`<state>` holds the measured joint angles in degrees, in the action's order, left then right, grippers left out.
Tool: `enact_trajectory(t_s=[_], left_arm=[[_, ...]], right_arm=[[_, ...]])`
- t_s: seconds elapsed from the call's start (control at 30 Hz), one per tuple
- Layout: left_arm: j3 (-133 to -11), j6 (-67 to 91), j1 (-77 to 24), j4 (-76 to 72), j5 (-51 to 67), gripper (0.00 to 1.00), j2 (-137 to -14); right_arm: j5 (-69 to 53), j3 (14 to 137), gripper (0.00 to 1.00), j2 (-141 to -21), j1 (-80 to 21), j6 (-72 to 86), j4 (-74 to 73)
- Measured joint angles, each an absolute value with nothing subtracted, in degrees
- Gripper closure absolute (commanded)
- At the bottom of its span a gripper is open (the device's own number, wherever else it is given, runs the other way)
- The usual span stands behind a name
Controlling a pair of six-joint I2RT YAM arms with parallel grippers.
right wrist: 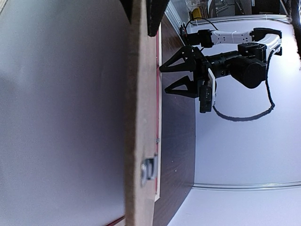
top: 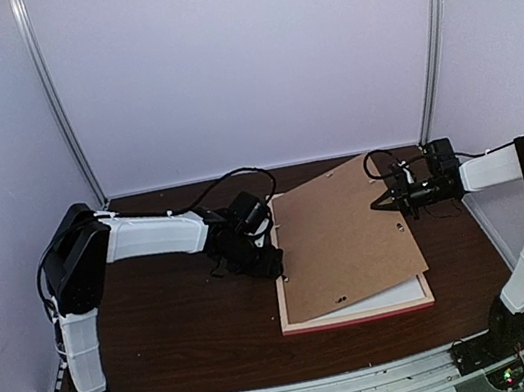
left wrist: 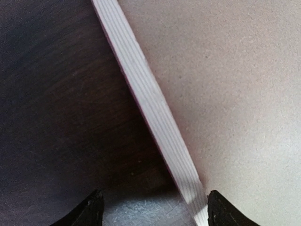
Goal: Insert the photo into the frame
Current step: Place the backboard on the frame body.
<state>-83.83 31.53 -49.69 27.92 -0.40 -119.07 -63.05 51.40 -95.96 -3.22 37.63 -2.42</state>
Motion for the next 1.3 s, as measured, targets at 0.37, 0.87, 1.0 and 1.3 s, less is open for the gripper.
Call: enact_trajectory(t_s=[0.37, 0.87, 1.0, 1.3], left_arm=[[-81.4, 32.5, -50.2, 27.2, 1.2, 0.24, -117.6], [-80.2, 35.4, -52.9, 27.3, 1.2, 0.24, -117.3], [-79.0, 37.1, -53.6, 27.2, -0.1, 0.24, -116.3], [-78.0, 38.5, -54.1, 27.2, -2.7, 0.24, -115.7]], right_arm=[[-63.0, 51.4, 1.0, -96.1, -3.2, 37.6, -2.5], [-63.0, 51.7, 1.0, -96.3, -3.2, 37.3, -3.0], [-63.1, 51.9, 1.0, -96.3, -3.2, 37.2, -3.2], [-63.1, 52.0, 1.0, -96.3, -3.2, 37.2, -3.4]])
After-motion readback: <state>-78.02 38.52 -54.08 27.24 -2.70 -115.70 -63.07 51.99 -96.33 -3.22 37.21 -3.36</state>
